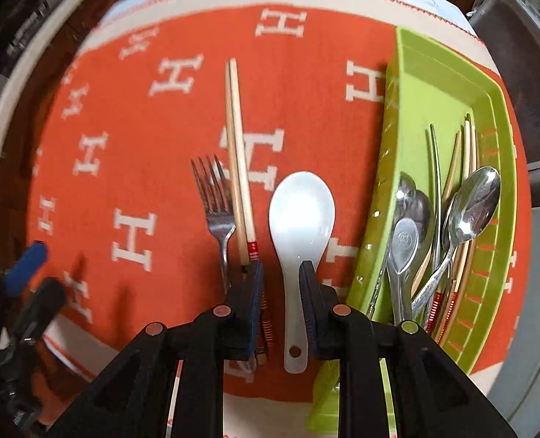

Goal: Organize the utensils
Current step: 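Move back to the pile and close the right tool on the white ceramic spoon, then carry the white spoon into the tray with the right tool while the left grasps the fork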

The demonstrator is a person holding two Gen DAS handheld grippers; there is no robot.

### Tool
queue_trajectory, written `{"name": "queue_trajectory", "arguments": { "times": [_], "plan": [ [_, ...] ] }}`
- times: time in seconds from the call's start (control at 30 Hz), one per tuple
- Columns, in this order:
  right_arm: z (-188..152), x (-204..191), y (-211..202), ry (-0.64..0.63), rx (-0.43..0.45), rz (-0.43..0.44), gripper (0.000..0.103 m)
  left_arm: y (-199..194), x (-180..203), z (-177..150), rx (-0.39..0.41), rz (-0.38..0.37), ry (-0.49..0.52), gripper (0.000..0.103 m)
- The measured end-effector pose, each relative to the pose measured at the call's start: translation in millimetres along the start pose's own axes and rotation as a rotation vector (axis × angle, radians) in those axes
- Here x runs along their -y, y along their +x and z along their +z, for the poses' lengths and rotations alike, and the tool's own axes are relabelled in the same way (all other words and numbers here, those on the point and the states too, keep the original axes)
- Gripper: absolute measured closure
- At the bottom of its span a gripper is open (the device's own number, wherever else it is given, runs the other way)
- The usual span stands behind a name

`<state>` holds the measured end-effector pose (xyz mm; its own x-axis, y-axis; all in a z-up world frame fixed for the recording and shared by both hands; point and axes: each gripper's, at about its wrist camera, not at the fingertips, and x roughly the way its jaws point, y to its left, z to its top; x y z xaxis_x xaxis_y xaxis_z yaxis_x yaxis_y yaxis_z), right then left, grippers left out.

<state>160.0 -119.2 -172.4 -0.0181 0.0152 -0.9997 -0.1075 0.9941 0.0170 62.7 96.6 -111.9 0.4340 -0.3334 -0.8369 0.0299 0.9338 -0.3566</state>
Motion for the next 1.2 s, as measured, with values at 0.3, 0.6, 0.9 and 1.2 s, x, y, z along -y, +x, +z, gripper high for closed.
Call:
{"name": "queue_trajectory", "arguments": {
  "times": [0.3, 0.6, 0.9, 1.2],
  "plan": [
    [3.3, -29.3, 15.6, -0.088, -0.018, -0.239, 0.079, 4.8, -22.9, -3.4, -0.016, -0.037, -0.057, 0.038],
    [6.0, -32.2, 19.4, -0.093, 0.011, -0.204, 0.099, 10.3, -35.3, -7.2, -0.03, -0.057, -0.077, 0.038],
    [-10.0, -10.8, -28.6, -0.059, 0.157, -0.013, 0.1, 21.1, -23.2, -8.6, -0.072, -0.06, -0.045, 0.038],
    [-56.1, 15.0, -78.9, -0.017, 0.282, 0.173, 0.1, 42.2, 15.7, 5.8, -0.092, -0.102, 0.041, 0.038]
  ]
}}
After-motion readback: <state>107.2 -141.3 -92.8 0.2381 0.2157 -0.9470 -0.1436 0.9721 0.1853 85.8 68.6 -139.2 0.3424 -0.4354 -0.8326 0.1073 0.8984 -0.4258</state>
